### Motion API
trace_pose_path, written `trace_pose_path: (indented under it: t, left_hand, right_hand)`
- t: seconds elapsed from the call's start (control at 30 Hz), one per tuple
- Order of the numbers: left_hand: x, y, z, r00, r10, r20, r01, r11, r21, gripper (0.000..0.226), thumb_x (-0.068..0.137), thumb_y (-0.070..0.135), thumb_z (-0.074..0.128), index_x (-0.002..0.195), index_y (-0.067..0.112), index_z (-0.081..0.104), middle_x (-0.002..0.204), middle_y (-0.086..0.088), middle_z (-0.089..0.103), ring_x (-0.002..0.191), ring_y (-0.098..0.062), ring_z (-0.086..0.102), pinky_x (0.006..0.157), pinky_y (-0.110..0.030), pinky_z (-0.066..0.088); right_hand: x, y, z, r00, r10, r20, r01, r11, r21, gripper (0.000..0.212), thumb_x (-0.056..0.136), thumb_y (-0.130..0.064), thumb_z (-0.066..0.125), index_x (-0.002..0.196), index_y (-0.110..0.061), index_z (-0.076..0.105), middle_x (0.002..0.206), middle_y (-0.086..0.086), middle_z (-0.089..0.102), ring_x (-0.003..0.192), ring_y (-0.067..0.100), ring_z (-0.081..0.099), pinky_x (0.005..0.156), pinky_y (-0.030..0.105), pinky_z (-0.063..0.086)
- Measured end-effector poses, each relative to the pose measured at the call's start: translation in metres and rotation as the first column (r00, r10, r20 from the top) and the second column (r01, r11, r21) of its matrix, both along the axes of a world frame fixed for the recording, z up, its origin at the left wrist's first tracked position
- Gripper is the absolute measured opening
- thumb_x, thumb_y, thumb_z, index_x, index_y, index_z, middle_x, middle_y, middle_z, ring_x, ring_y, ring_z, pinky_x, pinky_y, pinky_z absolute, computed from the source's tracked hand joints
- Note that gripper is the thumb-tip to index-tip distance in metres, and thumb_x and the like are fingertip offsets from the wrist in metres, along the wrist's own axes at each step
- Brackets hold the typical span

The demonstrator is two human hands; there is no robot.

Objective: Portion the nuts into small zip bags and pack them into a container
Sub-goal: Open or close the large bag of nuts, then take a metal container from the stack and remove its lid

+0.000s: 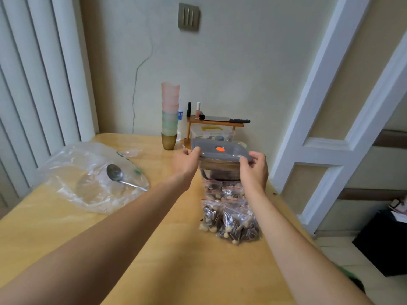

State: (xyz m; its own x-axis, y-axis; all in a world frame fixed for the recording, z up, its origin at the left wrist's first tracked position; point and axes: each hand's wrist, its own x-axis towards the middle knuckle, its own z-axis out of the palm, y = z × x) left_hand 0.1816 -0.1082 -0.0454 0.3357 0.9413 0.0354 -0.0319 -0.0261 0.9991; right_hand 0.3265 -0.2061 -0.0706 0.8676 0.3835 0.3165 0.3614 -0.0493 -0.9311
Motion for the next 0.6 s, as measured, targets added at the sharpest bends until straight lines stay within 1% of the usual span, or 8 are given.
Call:
trace_pose_path:
  t: [0.07, 0.17, 0.23, 0.3, 0.37, 0.47, 0.53, 0.6]
  left_hand:
    - [-0.028, -0.011, -0.001, 0.999, 0.034, 0.016, -0.034, 0.999, 0.013, 0.015, 0.094, 0.026, 0.053, 0.091, 0.012, 0.05, 0.083, -0.005, 0.043, 0.075, -0.017, 0.038, 0.062, -0.03, 0.032]
    - [-0.078, -0.023, -0.008, 0.993, 0.118, 0.01, -0.118, 0.992, 0.046, 0.019, 0.095, 0.026, 0.049, 0.083, 0.011, 0.048, 0.081, -0.005, 0.041, 0.076, -0.019, 0.038, 0.062, -0.033, 0.033]
    - [-0.113, -0.029, -0.018, 0.985, 0.172, 0.012, -0.173, 0.981, 0.085, 0.019, 0.093, 0.023, 0.048, 0.079, 0.012, 0.042, 0.079, -0.005, 0.035, 0.074, -0.019, 0.033, 0.063, -0.034, 0.029]
    - [-0.147, -0.037, -0.031, 0.978, 0.207, -0.03, -0.202, 0.973, 0.111, 0.018, 0.091, 0.02, 0.049, 0.078, 0.012, 0.04, 0.078, -0.007, 0.034, 0.071, -0.019, 0.032, 0.062, -0.034, 0.027]
    - [-0.177, -0.045, -0.047, 0.971, 0.21, -0.112, -0.201, 0.976, 0.088, 0.018, 0.091, 0.019, 0.05, 0.076, 0.01, 0.043, 0.074, -0.009, 0.04, 0.066, -0.019, 0.036, 0.056, -0.031, 0.028]
    - [-0.216, -0.053, -0.074, 0.96, 0.177, -0.217, -0.174, 0.984, 0.034, 0.021, 0.09, 0.021, 0.052, 0.076, 0.005, 0.053, 0.07, -0.013, 0.055, 0.063, -0.022, 0.047, 0.05, -0.028, 0.033]
    - [-0.234, -0.054, -0.088, 0.937, 0.171, -0.306, -0.159, 0.985, 0.064, 0.027, 0.087, 0.028, 0.054, 0.076, 0.004, 0.056, 0.071, -0.012, 0.059, 0.065, -0.024, 0.051, 0.057, -0.032, 0.039]
    - [-0.241, -0.052, -0.094, 0.897, 0.199, -0.394, -0.158, 0.978, 0.134, 0.029, 0.087, 0.032, 0.057, 0.078, 0.004, 0.055, 0.076, -0.011, 0.057, 0.074, -0.027, 0.052, 0.067, -0.037, 0.042]
  right_hand:
    - [-0.029, -0.004, 0.0, 0.998, 0.001, 0.066, 0.0, 1.0, -0.006, 0.021, 0.096, -0.027, 0.061, 0.116, -0.029, 0.057, 0.122, -0.004, 0.058, 0.115, 0.018, 0.056, 0.096, 0.035, 0.048]
    - [-0.079, -0.015, 0.003, 0.972, 0.017, 0.233, -0.005, 0.999, -0.054, 0.014, 0.095, -0.024, 0.061, 0.109, -0.023, 0.064, 0.116, -0.002, 0.054, 0.105, 0.013, 0.047, 0.085, 0.027, 0.036]
    - [-0.113, -0.021, 0.0, 0.961, 0.063, 0.27, -0.031, 0.992, -0.119, 0.012, 0.095, -0.025, 0.061, 0.106, -0.022, 0.063, 0.111, -0.002, 0.052, 0.101, 0.017, 0.05, 0.081, 0.027, 0.034]
    - [-0.141, -0.026, -0.01, 0.964, 0.145, 0.223, -0.081, 0.959, -0.272, 0.016, 0.095, -0.03, 0.059, 0.109, -0.023, 0.059, 0.115, 0.0, 0.051, 0.107, 0.025, 0.055, 0.086, 0.032, 0.041]
    - [-0.163, -0.028, -0.022, 0.966, 0.217, 0.143, -0.133, 0.887, -0.442, 0.028, 0.096, -0.032, 0.058, 0.121, -0.019, 0.052, 0.126, 0.006, 0.052, 0.117, 0.031, 0.054, 0.089, 0.035, 0.042]
    - [-0.185, -0.032, -0.045, 0.965, 0.255, 0.066, -0.175, 0.81, -0.56, 0.048, 0.098, -0.034, 0.056, 0.137, -0.009, 0.042, 0.141, 0.014, 0.054, 0.127, 0.037, 0.053, 0.095, 0.04, 0.046]
    - [-0.193, -0.035, -0.055, 0.965, 0.251, 0.075, -0.158, 0.787, -0.597, 0.051, 0.099, -0.037, 0.055, 0.139, -0.007, 0.042, 0.141, 0.015, 0.056, 0.127, 0.038, 0.055, 0.096, 0.042, 0.048]
    - [-0.195, -0.034, -0.056, 0.962, 0.246, 0.118, -0.118, 0.766, -0.632, 0.048, 0.1, -0.039, 0.054, 0.134, -0.007, 0.045, 0.135, 0.018, 0.058, 0.123, 0.039, 0.057, 0.093, 0.043, 0.049]
